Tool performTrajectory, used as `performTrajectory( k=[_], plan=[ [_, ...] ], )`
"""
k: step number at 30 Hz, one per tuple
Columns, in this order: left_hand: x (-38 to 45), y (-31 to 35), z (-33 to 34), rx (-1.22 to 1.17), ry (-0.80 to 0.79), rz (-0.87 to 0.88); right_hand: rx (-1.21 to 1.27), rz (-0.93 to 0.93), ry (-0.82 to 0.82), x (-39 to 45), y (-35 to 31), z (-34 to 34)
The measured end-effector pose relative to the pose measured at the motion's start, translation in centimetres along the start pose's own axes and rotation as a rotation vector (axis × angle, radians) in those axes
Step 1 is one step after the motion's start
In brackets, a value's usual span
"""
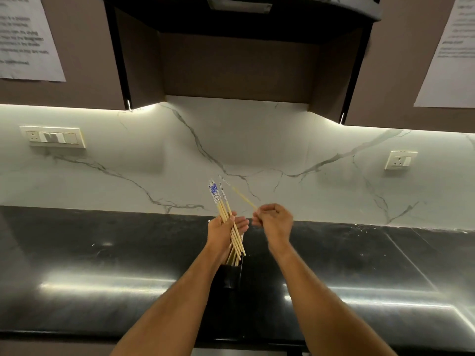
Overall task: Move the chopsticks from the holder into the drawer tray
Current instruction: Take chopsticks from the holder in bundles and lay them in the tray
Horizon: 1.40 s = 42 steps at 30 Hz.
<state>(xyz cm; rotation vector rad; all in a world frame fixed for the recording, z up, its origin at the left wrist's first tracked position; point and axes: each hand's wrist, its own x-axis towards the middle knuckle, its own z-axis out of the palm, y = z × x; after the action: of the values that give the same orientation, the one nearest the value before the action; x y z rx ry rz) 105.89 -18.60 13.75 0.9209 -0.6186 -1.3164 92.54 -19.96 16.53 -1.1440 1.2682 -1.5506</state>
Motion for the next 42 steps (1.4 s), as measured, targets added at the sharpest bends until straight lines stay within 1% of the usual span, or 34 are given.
performTrajectory(
  k=[1, 3, 6, 8, 11, 15, 16, 20, 22, 25, 29, 34, 39, 42],
  plan=[
    [0.2, 0.3, 0.5, -0.027, 0.024, 0.004, -0.022, 0.020, -0.011, -0.8, 1.0, 0.2],
    [0.4, 0.8, 1.2, -0.051, 0.066, 0.012, -0.125, 0.003, -0.048, -2.1, 2.9, 0.6],
    [-0.1, 1.2, 1.9, -0.047, 0.061, 0.017, -0.282, -0.031, -0.109, -3.1, 4.6, 0.7],
    [-0.5, 1.2, 1.9, 0.004, 0.047, 0.031, -0.334, -0.019, -0.134, -3.0, 4.8, 0.8],
    [-0.6, 1.1, 1.4, 0.093, 0.069, 0.050, -0.405, -0.036, -0.192, -3.0, 4.3, 1.1],
    [-0.3, 1.2, 0.5, 0.193, 0.092, 0.067, -0.387, 0.005, -0.377, -2.6, 3.5, 0.6],
    [-0.4, 1.2, 0.2, 0.218, 0.080, 0.068, -0.365, 0.014, -0.407, -2.3, 3.3, 0.3],
    [-0.6, 1.4, -1.4, 0.218, -0.030, 0.060, -0.271, -0.005, -0.371, 0.2, 1.9, 0.1],
    [-0.7, 1.3, -2.4, 0.223, -0.090, 0.049, -0.239, -0.023, -0.420, 1.4, 0.7, 0.7],
    [-1.1, 1.2, -3.8, 0.295, -0.204, 0.032, -0.154, -0.056, -0.482, 2.3, -1.2, 1.5],
    [-1.3, 1.3, -5.0, 0.356, -0.312, 0.003, -0.269, -0.128, -0.594, 2.5, -3.1, 2.6],
    [-1.6, 1.3, -5.4, 0.408, -0.398, -0.055, -0.316, -0.185, -0.579, 2.5, -2.6, 3.2],
    [-1.6, 2.0, -6.2, 0.418, -0.441, -0.092, -0.365, -0.210, -0.618, 2.5, -2.5, 3.9],
    [-1.6, 2.0, -6.4, 0.425, -0.467, -0.105, -0.380, -0.220, -0.578, 2.4, -2.4, 4.0]
  ],
)
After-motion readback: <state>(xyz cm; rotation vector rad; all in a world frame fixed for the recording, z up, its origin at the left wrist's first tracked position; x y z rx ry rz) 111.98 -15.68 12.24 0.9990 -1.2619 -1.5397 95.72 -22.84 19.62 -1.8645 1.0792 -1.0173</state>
